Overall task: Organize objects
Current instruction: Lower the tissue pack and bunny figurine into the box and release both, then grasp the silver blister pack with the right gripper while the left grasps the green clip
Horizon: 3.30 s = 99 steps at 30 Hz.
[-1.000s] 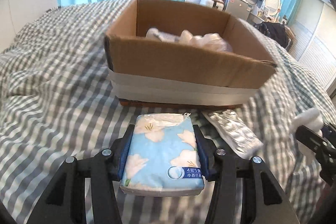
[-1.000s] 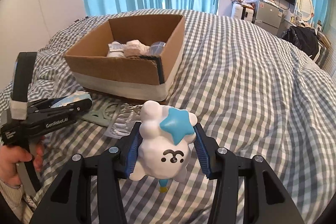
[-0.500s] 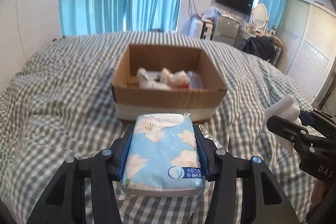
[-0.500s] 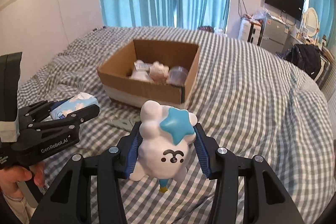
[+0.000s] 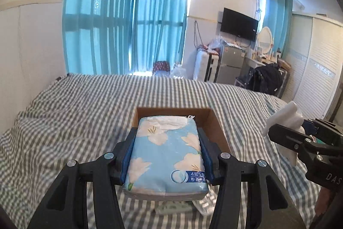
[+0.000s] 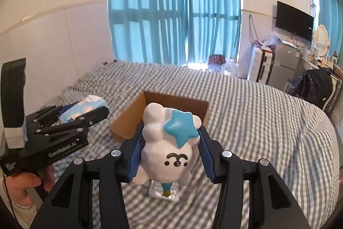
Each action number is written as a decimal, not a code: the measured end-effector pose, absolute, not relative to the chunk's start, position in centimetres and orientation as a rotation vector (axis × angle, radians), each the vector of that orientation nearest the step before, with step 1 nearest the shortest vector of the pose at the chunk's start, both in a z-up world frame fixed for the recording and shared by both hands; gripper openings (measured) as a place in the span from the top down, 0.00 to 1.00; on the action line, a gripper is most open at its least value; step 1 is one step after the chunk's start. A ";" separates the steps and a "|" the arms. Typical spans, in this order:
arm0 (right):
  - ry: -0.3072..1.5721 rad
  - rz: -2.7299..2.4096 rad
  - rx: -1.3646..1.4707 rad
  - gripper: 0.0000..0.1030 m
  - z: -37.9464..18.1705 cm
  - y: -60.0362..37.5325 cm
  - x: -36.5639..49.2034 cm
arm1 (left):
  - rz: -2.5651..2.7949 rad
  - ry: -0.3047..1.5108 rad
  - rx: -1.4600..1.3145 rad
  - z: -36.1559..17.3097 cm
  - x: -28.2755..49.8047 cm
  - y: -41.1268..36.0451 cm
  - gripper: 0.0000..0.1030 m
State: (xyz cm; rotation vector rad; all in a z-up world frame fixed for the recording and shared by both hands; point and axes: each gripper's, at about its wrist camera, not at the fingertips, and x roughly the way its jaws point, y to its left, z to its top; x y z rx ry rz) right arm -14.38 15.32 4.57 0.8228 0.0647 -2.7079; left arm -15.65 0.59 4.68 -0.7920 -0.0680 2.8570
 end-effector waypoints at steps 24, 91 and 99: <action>0.024 -2.630 0.999 0.53 -2.7 11.6 -33.5 | 2.812 0.042 -0.975 -3.7 -27.8 1.9 0.48; 0.123 -2.584 1.348 0.10 -16.1 11.8 -20.0 | 2.989 -0.032 -1.170 -11.8 -15.0 -4.9 0.00; 0.088 -2.540 1.409 0.33 -18.4 12.4 -20.2 | 2.966 0.005 -1.186 -12.7 -14.9 -4.4 0.00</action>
